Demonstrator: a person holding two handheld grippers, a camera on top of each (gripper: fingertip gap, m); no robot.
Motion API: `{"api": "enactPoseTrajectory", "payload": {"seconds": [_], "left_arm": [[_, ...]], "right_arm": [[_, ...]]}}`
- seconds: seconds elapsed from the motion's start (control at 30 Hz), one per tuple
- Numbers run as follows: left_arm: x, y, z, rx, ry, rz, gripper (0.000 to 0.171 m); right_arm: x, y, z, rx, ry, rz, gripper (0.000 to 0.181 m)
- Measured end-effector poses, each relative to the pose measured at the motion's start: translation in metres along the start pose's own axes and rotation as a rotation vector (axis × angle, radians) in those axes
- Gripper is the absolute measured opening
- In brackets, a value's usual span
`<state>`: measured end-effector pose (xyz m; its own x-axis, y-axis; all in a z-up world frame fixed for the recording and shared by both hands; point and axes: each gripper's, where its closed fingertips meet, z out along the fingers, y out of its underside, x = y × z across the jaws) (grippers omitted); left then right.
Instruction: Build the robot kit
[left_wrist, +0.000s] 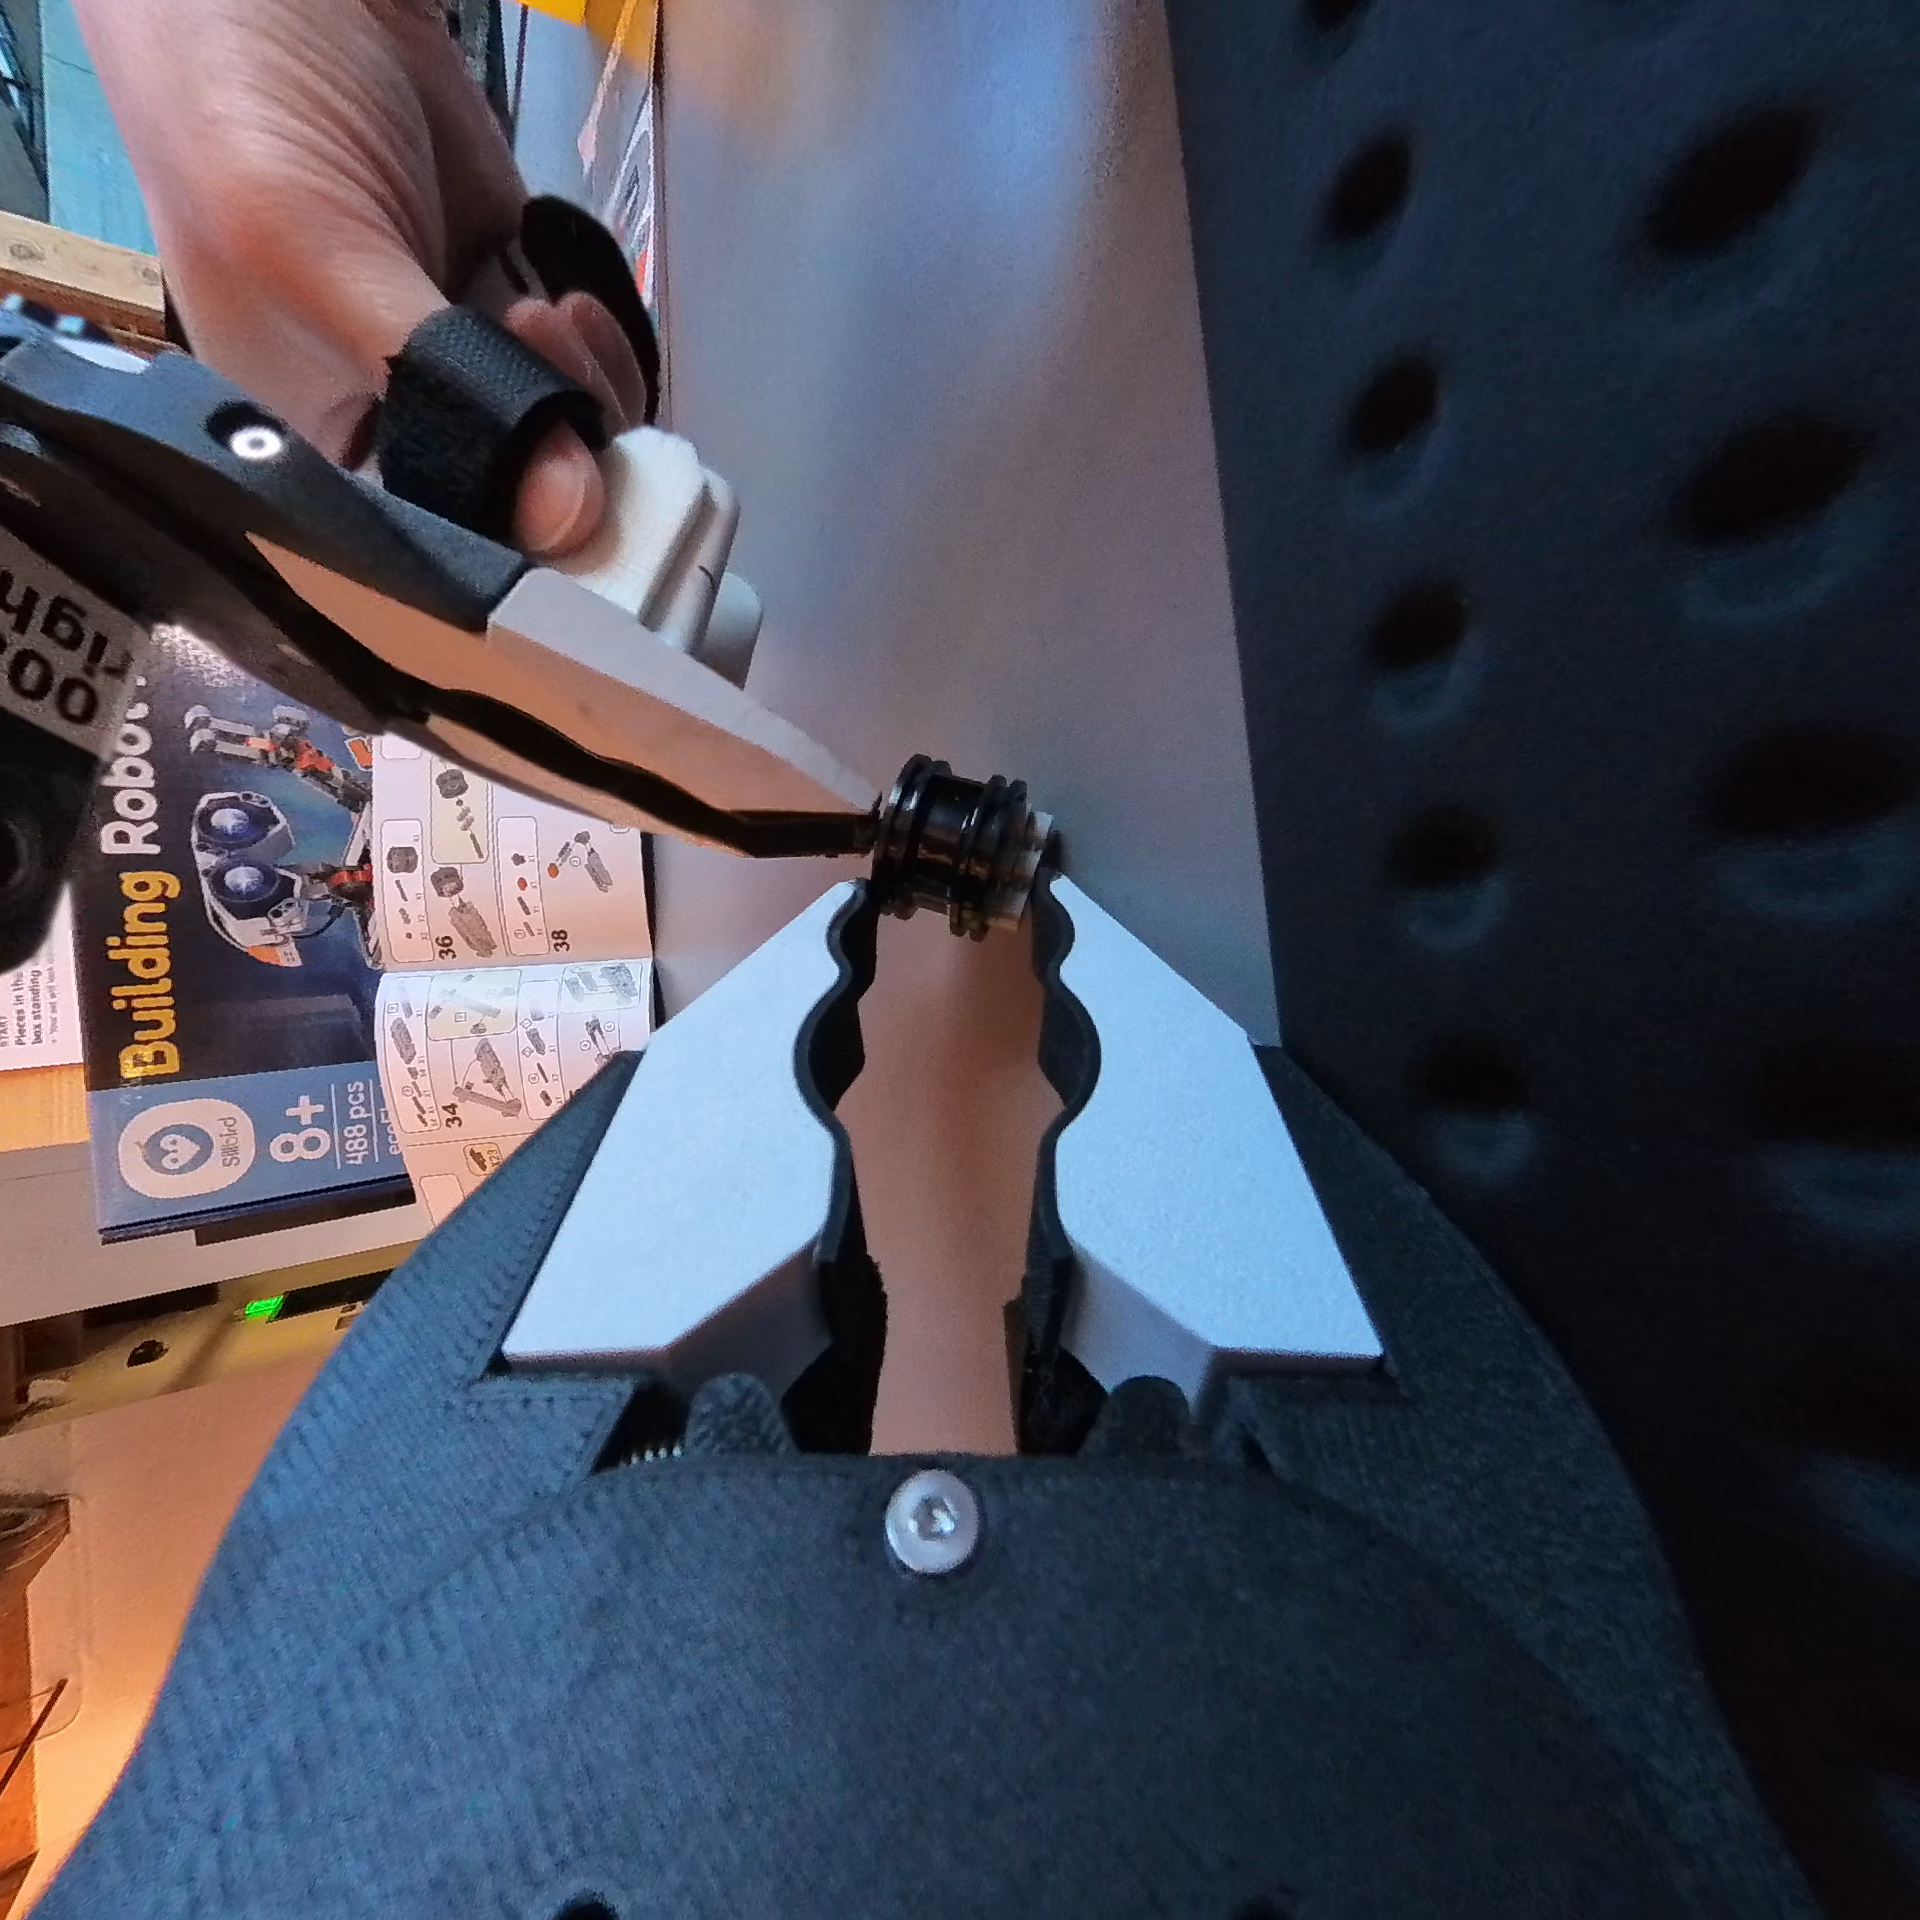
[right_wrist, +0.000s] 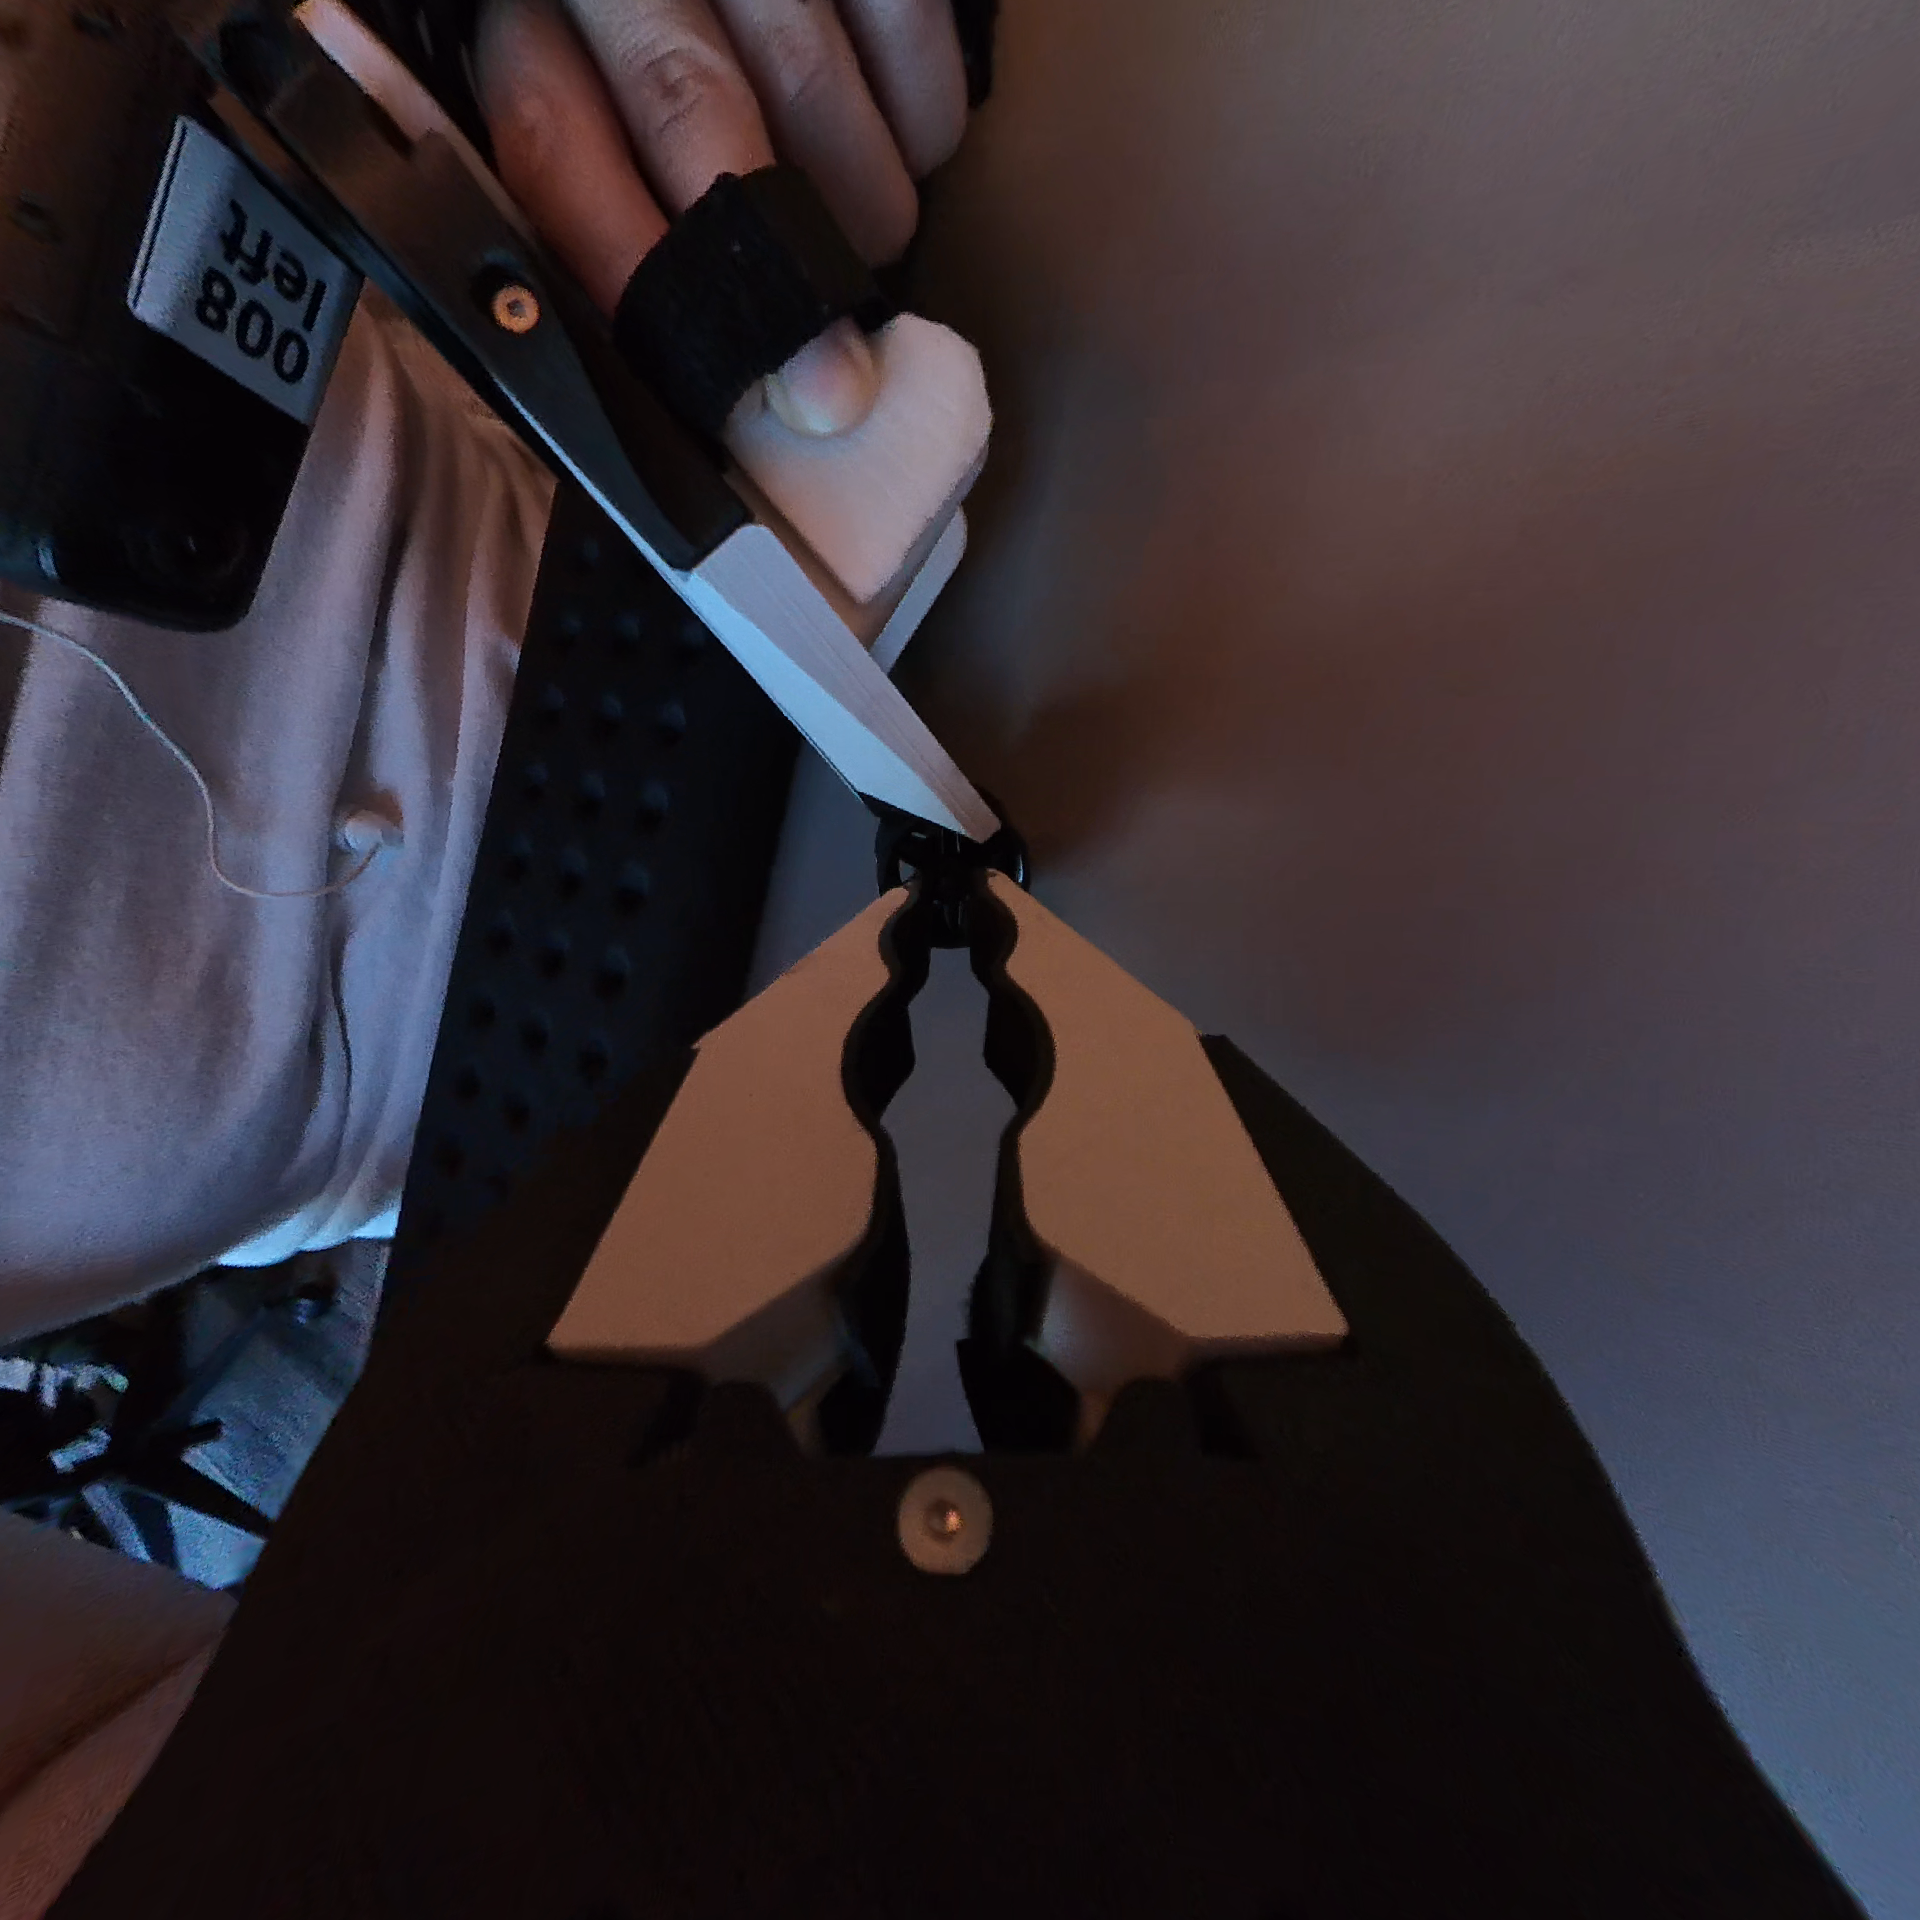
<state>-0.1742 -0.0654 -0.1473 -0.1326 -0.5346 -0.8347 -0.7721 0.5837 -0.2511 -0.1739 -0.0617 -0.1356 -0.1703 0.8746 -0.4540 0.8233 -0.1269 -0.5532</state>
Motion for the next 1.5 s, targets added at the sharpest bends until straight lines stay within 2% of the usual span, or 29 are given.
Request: {"api": "enactPoseTrajectory", "payload": {"seconds": [0.33, 0.5, 0.7, 1.0, 1.5], "left_arm": [[0.0002, -0.0006, 0.0001, 0.006, 0.000, 0.002, 0.028], [0.0001, -0.0006, 0.0000, 0.005, -0.001, 0.002, 0.029], [0.0003, -0.0008, 0.0000, 0.005, -0.001, 0.007, 0.028], [0.0004, 0.0003, -0.0001, 0.004, 0.003, 0.003, 0.028], [0.0002, 0.0006, 0.0008, 0.017, 0.011, -0.002, 0.028]], "right_arm": [[-0.0010, 0.0003, 0.0001, -0.029, -0.029, -0.172, 0.006], [-0.0008, -0.0008, 0.0002, 0.009, -0.040, -0.079, 0.006], [-0.0020, -0.0005, 0.0000, 0.083, 0.032, -0.020, 0.006], [0.0005, -0.0024, 0.0006, 0.120, 0.084, -0.089, 0.006], [-0.0003, -0.0034, 0.0007, 0.198, -0.106, 0.085, 0.006]]}}
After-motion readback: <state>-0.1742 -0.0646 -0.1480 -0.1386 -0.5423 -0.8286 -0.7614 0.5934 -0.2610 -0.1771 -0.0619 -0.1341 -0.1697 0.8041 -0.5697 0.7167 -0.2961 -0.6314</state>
